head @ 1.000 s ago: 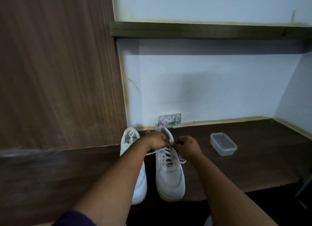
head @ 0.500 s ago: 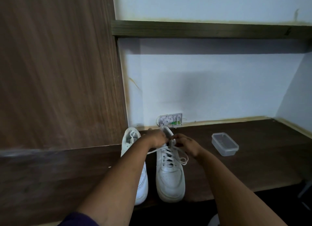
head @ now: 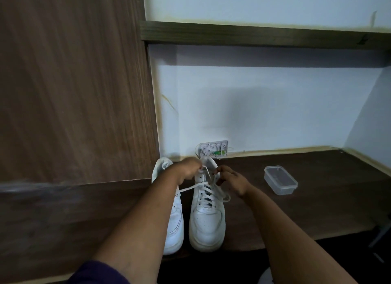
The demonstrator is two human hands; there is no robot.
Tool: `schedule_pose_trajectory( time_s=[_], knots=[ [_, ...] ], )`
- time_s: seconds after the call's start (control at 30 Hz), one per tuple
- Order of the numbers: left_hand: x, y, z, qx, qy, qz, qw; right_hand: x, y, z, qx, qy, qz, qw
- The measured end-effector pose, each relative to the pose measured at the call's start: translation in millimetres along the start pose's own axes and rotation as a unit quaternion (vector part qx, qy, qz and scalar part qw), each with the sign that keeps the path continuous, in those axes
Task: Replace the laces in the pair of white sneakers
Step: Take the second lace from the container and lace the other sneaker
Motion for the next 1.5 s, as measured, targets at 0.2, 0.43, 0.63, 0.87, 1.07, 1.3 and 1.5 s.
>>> schedule_pose_trajectory(
  time_s=[0.2, 0.43, 0.63, 0.87, 1.07, 1.3, 1.5],
  knots=[
    [-77.4, -9.6, -16.0, 0.074, -0.073, -0.581, 0.807, 0.8, 0.0, -4.0, -0.014, 0.000, 0.021, 1.000],
    [-161.4, -29.4, -61.0, 0.209, -0.125, -0.757, 0.606, 2.0, 4.4, -5.5, -0.017, 0.003, 0.017, 1.000],
    [-141.0, -12.9, -60.3, 0.123, -0.330, -0.346, 0.870, 1.3, 7.0, -8.8, -0.030, -0.005, -0.031, 0.999],
    [-35.5, -21.6, -24.1, 0.140, -0.132, 0.292, 0.937, 5.5, 15.4, -9.9, -0.058, -0.027, -0.148, 0.987],
    [6.9, -12.6, -11.8, 0.116, -0.054, 0.343, 0.930, 9.9, 18.4, -9.1, -0.088, -0.029, -0.225, 0.970],
    [18.2, -19.3, -12.9, 0.123, -0.041, 0.390, 0.911, 13.6, 21.3, -6.2, -0.130, -0.039, -0.286, 0.949],
    [19.5, -19.3, -19.3, 0.118, -0.020, 0.277, 0.953, 14.6, 29.6, -10.1, -0.126, -0.033, -0.307, 0.943]
  ],
)
Point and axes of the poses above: each hand's wrist, its own z-axis towards the middle knuckle, its own x-axis out of the palm, y = z × x, the point moved 10 cm from there along z, towards the middle knuckle
